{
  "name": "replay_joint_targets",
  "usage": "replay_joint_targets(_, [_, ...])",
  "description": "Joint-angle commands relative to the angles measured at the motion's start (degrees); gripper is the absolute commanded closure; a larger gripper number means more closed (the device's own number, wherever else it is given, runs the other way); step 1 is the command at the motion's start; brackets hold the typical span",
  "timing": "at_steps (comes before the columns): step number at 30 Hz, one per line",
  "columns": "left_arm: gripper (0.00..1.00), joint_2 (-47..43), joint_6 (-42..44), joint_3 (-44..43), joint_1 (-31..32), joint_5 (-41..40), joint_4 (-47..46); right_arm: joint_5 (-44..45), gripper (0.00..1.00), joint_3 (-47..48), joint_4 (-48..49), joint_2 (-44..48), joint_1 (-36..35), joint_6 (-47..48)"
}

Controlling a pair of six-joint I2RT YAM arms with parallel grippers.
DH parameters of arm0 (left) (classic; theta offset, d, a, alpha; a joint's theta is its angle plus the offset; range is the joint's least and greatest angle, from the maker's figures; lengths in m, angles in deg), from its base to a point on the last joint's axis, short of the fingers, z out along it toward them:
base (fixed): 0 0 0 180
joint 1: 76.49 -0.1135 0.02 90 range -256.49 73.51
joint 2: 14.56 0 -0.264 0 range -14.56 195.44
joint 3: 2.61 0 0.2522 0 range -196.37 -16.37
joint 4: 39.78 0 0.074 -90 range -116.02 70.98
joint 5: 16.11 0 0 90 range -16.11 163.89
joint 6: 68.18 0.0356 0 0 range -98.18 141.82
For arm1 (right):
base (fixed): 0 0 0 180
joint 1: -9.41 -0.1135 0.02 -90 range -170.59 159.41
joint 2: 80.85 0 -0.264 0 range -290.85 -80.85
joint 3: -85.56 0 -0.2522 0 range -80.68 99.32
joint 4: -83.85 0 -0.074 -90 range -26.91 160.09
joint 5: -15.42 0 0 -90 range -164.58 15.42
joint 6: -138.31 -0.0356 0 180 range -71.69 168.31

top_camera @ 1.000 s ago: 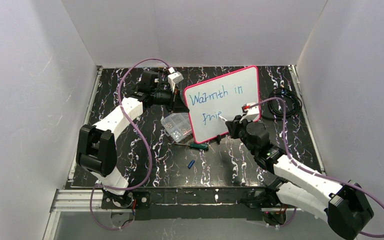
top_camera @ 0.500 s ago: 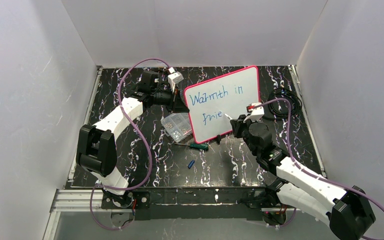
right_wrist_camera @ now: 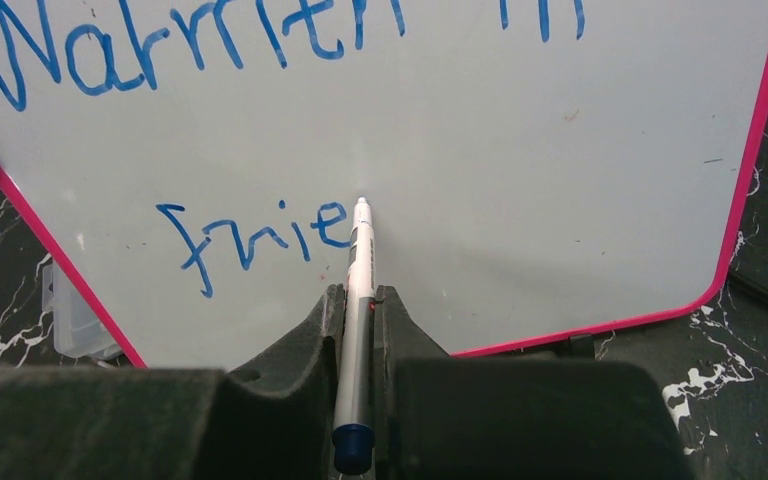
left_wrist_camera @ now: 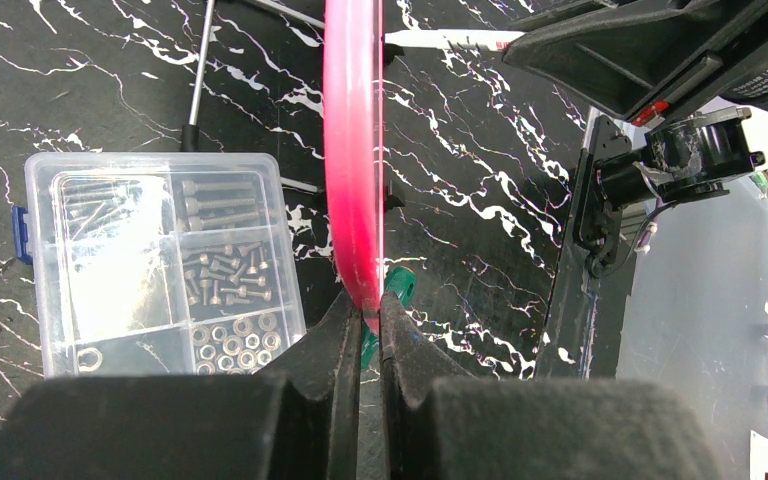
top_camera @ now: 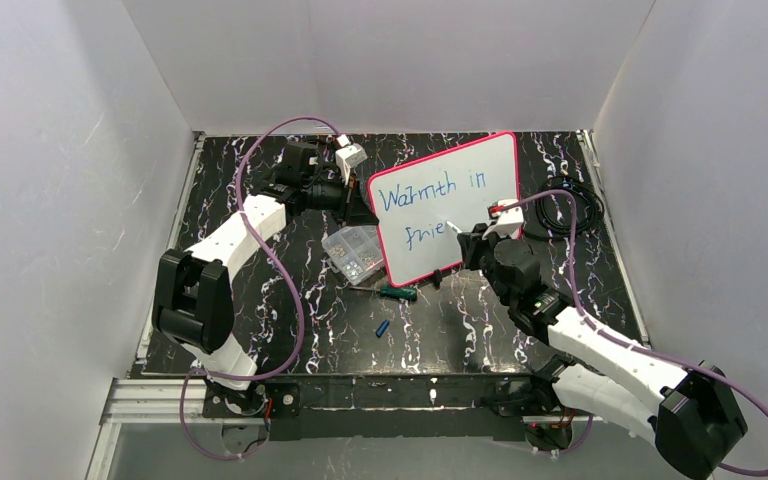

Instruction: Write a sentence on the whiteboard

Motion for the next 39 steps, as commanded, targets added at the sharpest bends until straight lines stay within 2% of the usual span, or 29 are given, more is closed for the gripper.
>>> replay_joint_targets(1, [1.00,-3.51,0.64,-2.21,0.57,3.51,0.52,0.30,0.99,3.23,4.58,-0.61,0.10,1.37])
replay_joint_targets(23, [1.00,-3.65,0.69,-2.22,0.57,3.52,0.60,0.12,0.99,-2.33,0.71,0.81,0.06,-2.14])
replay_joint_targets(39, [1.00,-3.69,0.70,-2.21,0.57,3.52,0.60,0.46,0.99,1.22,4.01,-0.75,0.06,-0.16])
